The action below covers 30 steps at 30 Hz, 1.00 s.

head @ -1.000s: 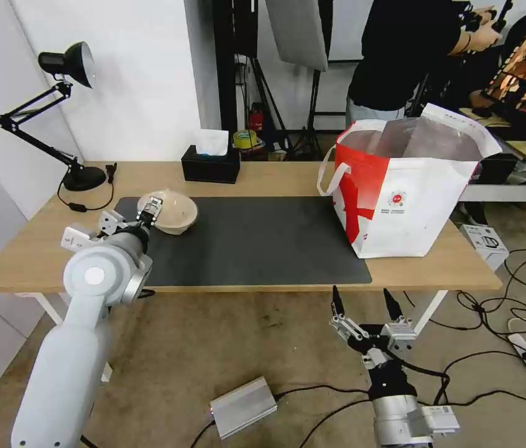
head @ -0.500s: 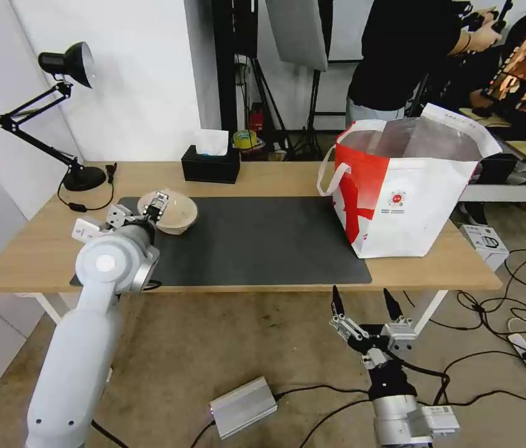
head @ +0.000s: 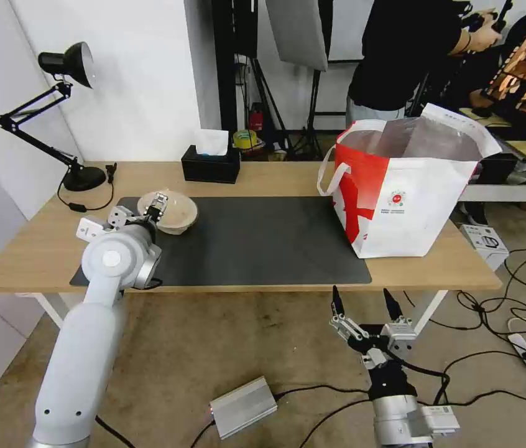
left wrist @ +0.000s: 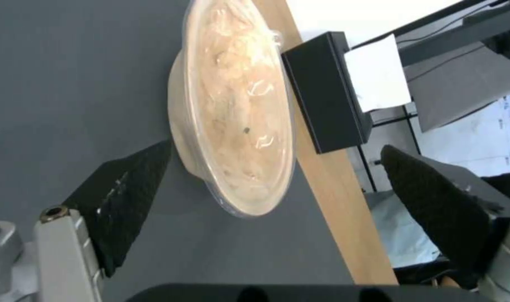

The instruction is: Pick up the trash from the table and place it into the takeout bag.

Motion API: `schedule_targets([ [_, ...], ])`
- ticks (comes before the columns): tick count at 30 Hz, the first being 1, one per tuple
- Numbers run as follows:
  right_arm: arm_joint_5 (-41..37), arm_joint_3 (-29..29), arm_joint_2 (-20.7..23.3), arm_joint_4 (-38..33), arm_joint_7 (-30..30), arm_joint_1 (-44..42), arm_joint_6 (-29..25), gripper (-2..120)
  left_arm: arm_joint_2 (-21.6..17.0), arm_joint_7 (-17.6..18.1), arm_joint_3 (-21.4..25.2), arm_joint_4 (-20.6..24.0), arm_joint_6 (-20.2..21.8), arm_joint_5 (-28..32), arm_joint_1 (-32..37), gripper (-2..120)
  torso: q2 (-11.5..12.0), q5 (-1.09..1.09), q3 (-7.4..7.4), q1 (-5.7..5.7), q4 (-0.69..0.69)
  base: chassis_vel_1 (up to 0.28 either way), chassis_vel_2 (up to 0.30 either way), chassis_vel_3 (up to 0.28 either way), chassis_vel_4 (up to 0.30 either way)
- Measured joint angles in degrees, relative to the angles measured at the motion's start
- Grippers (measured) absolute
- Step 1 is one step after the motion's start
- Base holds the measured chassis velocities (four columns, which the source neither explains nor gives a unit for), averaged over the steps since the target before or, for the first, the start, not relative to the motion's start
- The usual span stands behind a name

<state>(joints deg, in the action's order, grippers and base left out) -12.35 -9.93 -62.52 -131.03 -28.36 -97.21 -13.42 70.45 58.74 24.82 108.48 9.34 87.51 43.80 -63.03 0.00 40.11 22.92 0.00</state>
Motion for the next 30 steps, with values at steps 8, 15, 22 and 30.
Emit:
schedule_targets([
  [8,0.0,0.0,0.0,0.0,0.0,0.0,0.0,100,0.2,3.0,-0.5,-2.1,0.2,-0.3,-2.1,100,0.0,0.00,0.00,0.00,0.00,0.000,0.000,0.000,0.000],
  [15,0.0,0.0,0.0,0.0,0.0,0.0,0.0,100,0.7,4.7,-1.4,-3.8,0.3,-1.1,-3.6,100,0.0,0.00,0.00,0.00,-0.01,0.000,0.000,0.000,0.000],
  [22,0.0,0.0,0.0,0.0,0.0,0.0,0.0,100,1.0,5.6,-2.2,-5.1,0.3,-1.5,-4.7,100,0.0,0.00,0.00,0.00,-0.01,0.000,0.000,0.000,0.000],
  [30,0.0,0.0,0.0,0.0,0.0,0.0,0.0,100,1.8,5.7,-2.6,-7.1,0.4,-1.7,-5.6,100,0.0,0.00,0.00,0.00,0.00,0.000,0.000,0.000,0.000],
])
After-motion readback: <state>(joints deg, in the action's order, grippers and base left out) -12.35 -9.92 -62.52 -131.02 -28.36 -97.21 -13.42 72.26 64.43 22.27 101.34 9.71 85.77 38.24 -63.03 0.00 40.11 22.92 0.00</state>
